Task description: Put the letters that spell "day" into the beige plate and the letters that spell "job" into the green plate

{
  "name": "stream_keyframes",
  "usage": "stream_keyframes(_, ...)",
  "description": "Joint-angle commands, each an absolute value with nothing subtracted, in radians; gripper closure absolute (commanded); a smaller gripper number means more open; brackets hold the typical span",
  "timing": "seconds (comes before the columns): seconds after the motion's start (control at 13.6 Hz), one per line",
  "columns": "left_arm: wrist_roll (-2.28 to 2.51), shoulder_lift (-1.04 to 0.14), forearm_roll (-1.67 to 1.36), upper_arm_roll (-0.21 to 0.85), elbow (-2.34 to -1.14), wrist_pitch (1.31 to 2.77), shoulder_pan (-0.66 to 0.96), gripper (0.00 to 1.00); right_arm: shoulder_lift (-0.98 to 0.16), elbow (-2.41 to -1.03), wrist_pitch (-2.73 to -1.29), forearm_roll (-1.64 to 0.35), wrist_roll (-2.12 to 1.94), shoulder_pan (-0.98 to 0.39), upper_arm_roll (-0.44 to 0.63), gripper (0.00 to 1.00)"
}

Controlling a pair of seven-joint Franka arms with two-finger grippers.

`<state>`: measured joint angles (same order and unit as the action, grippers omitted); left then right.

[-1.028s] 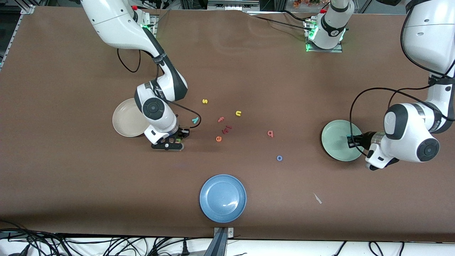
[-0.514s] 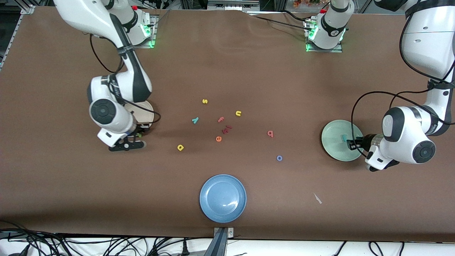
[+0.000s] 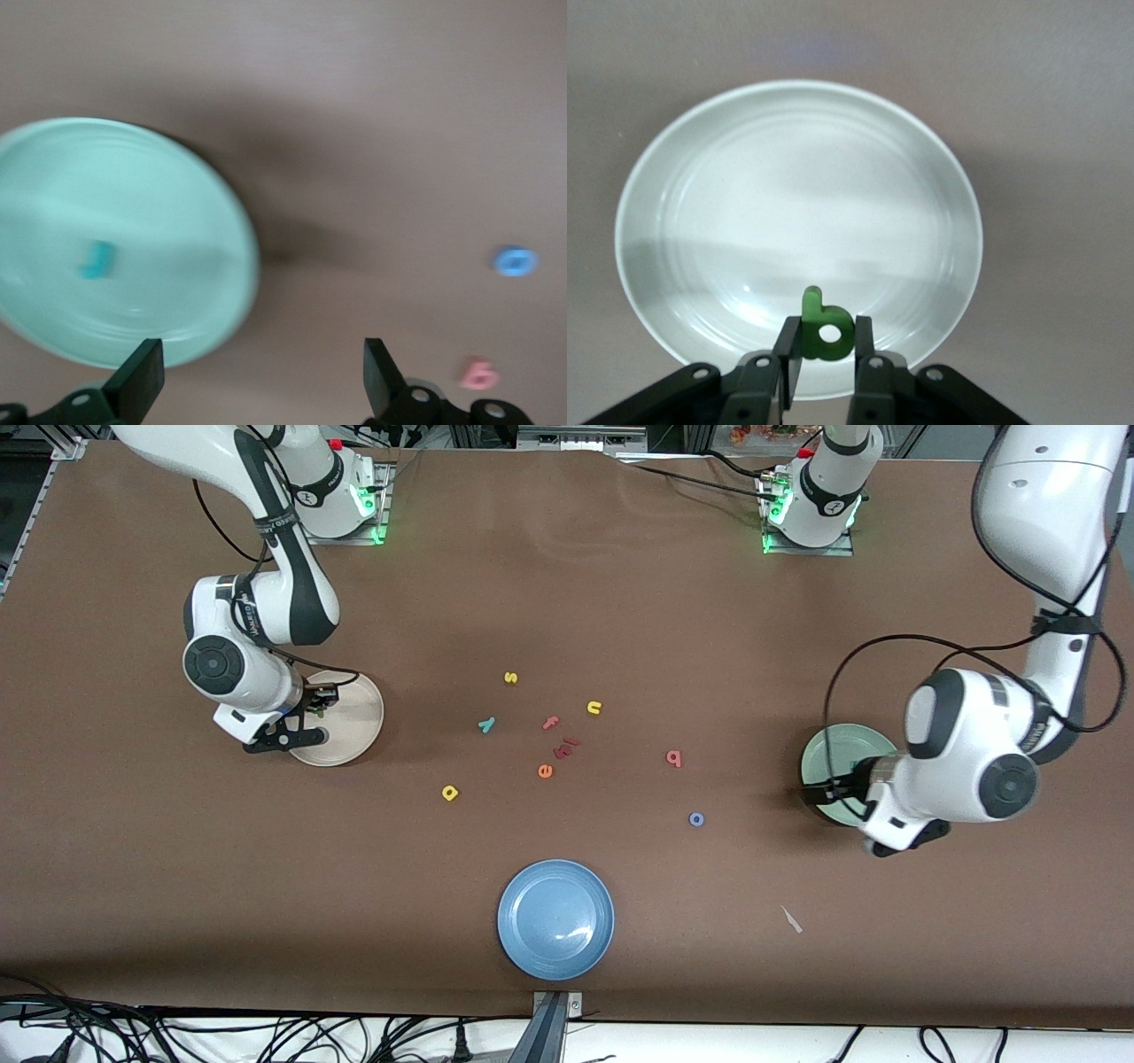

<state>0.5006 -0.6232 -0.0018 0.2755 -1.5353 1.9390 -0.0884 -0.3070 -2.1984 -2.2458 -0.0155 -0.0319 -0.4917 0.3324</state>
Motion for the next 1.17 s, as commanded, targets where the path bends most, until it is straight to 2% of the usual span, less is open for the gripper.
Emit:
stream_keyframes(0.0,0.606,-0.662,-0.011,0.272,-1.514,2.055,0.009,0.01,-0.296,-2.269,-2.337,-0.025,-0.051,-0.499,0.336,0.83)
stream_keyframes(0.07,0.626,-0.688,-0.006,0.272,-1.508,2.098,0.037,0.01,-0.302,-2.276,-2.37,-0.025,-0.051,-0.499,0.336,0.78)
stream_keyframes(0.15,0.63,-0.708,-0.006,0.27,-1.505,2.15,0.063,0.01,-0.314,-2.276,-2.381,-0.025,-0.049,-0.497,0.336,0.6)
stream_keyframes(0.22,0.64,-0.73,-0.005,0.267,-1.503,2.198,0.081,0.01,-0.316,-2.276,-2.381,-0.025,-0.035,-0.499,0.336,0.01)
stream_keyframes(0.37,0.641,-0.779,-0.002,0.262,-1.491,2.276,0.109,0.04,-0.285,-2.267,-2.353,-0.025,-0.035,-0.499,0.333,0.0)
stream_keyframes(0.59,0.634,-0.862,0.027,0.224,-1.396,2.283,0.158,0.02,-0.282,-2.206,-2.345,-0.023,-0.041,-0.505,0.321,0.0)
stream_keyframes(0.73,0.635,-0.876,0.052,0.21,-1.391,2.283,0.166,0.02,-0.282,-2.148,-2.323,-0.018,-0.08,-0.508,0.272,0.0)
stream_keyframes(0.95,0.638,-0.888,0.076,0.189,-1.391,2.281,0.221,0.08,-0.311,-1.944,-2.168,-0.018,-0.106,-0.524,0.24,0.0)
stream_keyframes(1.1,0.638,-0.89,0.118,0.184,-1.391,2.272,0.23,0.17,-0.395,-1.768,-2.064,-0.02,-0.106,-0.531,0.198,0.0)
